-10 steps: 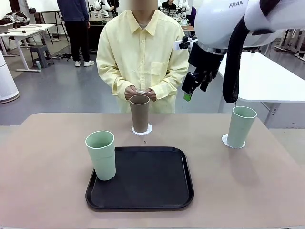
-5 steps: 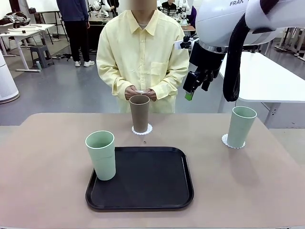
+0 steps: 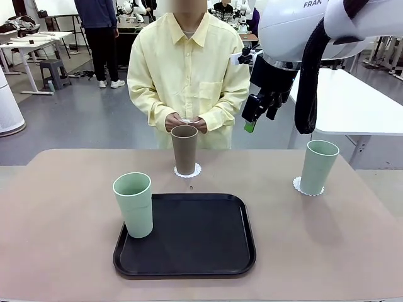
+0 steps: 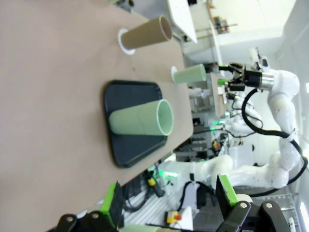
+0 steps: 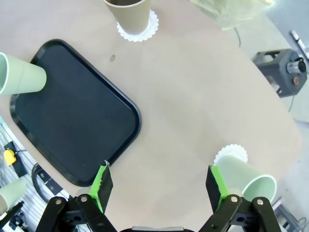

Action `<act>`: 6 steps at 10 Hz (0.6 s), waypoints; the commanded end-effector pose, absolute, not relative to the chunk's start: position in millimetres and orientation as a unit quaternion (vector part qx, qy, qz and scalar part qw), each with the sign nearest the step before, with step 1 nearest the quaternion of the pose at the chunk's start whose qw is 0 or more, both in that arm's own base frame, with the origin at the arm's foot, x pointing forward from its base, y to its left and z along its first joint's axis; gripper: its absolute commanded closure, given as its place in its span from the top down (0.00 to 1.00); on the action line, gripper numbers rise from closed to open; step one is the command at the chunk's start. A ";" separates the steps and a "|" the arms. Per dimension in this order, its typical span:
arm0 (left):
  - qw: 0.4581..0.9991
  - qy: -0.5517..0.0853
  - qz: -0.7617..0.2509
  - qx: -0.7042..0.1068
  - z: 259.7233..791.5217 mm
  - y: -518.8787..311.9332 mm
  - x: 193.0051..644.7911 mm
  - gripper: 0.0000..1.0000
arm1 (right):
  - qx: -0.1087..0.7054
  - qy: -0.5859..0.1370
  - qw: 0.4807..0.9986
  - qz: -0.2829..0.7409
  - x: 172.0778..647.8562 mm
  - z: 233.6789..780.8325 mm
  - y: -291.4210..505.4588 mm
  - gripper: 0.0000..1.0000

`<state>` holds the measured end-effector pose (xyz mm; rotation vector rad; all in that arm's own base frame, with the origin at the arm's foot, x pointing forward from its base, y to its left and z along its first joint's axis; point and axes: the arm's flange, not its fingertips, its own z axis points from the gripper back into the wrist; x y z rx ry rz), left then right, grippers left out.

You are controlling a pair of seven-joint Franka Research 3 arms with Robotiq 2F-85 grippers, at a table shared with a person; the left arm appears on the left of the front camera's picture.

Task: Place coasters on the table and set cups on them.
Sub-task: Take one Reusable plastic cup from the Flat Tray and place it on a coaster set by the human.

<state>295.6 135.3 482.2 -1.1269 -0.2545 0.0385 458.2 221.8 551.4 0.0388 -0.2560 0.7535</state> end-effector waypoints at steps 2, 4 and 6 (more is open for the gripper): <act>0.833 -0.126 0.014 -0.538 482.6 135.2 296.6 1.00 | 0.023 -0.131 0.920 0.370 457.1 546.6 221.5 1.00; 0.833 -0.126 0.014 -0.538 482.6 135.2 296.6 1.00 | 0.013 -0.112 0.953 0.283 427.3 545.5 194.0 1.00; 0.833 -0.126 0.014 -0.538 482.6 135.2 296.6 1.00 | 0.010 -0.055 0.975 0.214 378.0 536.4 146.6 1.00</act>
